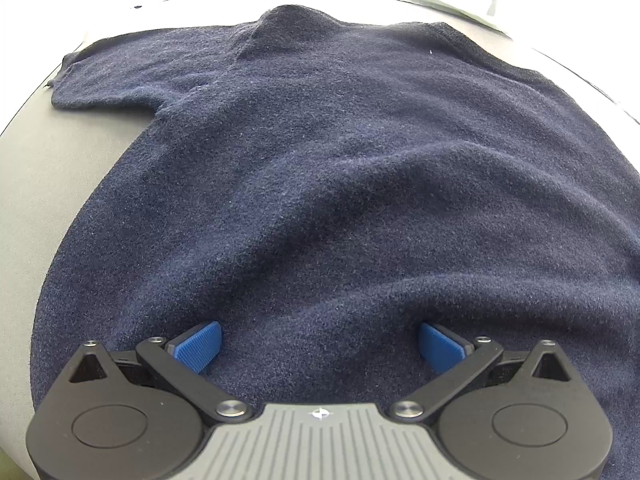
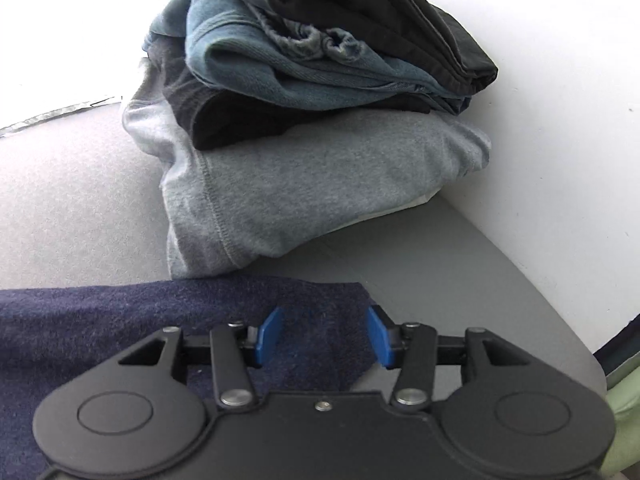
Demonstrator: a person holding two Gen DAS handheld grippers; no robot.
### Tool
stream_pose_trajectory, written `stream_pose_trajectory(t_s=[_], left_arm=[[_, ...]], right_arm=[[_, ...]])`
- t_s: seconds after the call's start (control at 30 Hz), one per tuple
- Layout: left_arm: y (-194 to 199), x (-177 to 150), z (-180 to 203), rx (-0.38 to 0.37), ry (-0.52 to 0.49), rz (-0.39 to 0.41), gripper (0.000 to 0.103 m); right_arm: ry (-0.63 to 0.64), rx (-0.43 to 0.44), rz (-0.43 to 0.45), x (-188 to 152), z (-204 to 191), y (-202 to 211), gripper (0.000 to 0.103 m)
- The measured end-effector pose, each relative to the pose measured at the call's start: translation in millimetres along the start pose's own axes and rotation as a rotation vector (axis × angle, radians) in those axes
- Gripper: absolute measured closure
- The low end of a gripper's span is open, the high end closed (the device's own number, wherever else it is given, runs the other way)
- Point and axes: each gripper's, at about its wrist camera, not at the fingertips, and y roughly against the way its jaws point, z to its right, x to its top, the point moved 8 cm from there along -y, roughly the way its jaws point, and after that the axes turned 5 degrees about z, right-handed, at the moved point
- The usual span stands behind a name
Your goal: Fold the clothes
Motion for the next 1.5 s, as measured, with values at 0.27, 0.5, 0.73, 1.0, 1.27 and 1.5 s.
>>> stream_pose_trajectory(t_s=[0.27,0.5,0.73,1.0,1.27,1.5], left_arm=[[-6,38,6,-0.028,0.014,-0.004,0.0],[-2,84,-17,-0.021,0.081,0.069,0.0],[-39,98,-52,0.091,0.097,0.052,0.0],[-42,106,-63,0.116,0.097,0.104,0.0],[-10,78,-104,0.223,0.054,0.14,0.0],[17,1,-149,0.252,0.081,0.084,0.0]], right_arm=[[0.17,0.532,0.11,26,-169,76,0.039],[0.226,0.895,0.076,45,-313,116,0.041],[0.369,1.017,0.016,44,-400,117,0.059],[0.352,0.987,0.065,71,-437,102,0.097],[0.27,0.84,0.142,74,-386,123,0.052],[0.131,0.823,-0.015,-18,-250,166,0.052]])
